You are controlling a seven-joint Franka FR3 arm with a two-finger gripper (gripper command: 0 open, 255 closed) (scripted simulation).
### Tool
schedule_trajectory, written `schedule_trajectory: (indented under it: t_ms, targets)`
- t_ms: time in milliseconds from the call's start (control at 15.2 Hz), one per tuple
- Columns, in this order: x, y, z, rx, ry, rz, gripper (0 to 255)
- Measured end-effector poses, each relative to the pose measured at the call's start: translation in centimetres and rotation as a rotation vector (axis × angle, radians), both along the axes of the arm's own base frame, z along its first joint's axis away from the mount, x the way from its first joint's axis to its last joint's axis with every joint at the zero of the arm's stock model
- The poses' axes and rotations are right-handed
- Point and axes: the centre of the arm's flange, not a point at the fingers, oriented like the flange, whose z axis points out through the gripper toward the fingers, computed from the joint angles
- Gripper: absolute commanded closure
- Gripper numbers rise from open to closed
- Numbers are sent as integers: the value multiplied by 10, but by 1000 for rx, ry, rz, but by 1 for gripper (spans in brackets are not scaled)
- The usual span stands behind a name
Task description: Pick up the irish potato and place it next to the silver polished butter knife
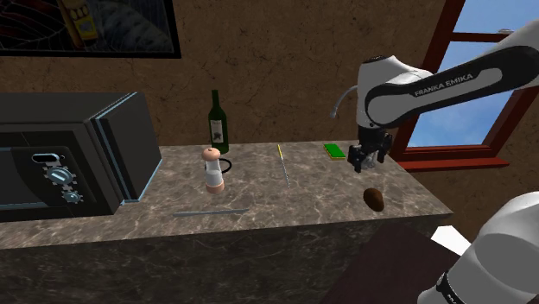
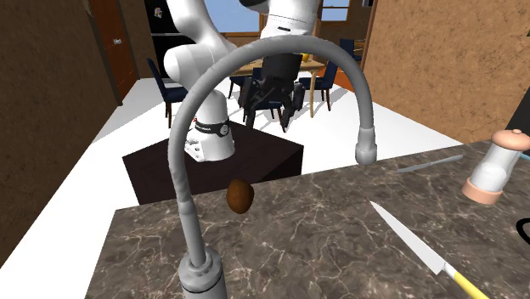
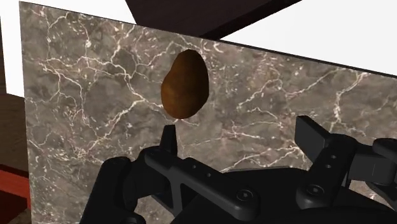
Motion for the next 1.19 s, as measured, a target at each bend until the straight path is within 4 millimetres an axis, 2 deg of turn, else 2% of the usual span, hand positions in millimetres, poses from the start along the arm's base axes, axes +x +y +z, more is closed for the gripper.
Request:
schedule_trajectory:
  t_ms: [66,330,660,1188]
  targets:
    - [-1,-6,-16,-3,3,-24,0]
    - [0,-32,-56,-15,6,-121,0]
    - [2,-69,-116,-30,12,-241,0]
    - [-6,-81,-161,-33,12,-265,0]
